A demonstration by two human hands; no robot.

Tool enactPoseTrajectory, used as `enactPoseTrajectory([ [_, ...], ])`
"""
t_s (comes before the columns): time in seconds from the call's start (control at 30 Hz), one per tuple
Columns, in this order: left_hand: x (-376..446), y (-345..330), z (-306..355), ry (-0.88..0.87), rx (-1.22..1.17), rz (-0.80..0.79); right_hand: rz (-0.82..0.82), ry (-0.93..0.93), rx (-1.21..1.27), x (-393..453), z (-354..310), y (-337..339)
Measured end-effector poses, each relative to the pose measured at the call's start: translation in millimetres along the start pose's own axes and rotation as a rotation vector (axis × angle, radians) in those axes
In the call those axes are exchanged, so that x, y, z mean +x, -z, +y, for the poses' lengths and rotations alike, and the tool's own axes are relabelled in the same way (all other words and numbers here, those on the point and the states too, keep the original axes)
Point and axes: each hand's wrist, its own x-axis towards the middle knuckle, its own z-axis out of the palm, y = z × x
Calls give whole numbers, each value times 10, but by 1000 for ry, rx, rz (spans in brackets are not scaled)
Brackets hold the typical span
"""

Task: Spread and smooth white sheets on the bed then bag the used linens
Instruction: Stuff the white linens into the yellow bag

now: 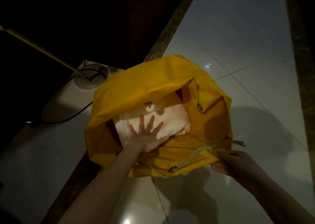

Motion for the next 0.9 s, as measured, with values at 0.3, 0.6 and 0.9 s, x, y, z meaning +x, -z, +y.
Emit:
enactPoseTrajectory([
  [0.3, -258, 418, 144, -68, -150, -138, 14, 4, -73, -60, -36, 69],
  [0.6, -725, 820, 239, -296, -546, -114, 122, 111, -469, -60, -301, 77],
  [0.9, -1162, 1508, 630, -172, -353, -4, 174, 355, -768, -656, -1072, -333],
])
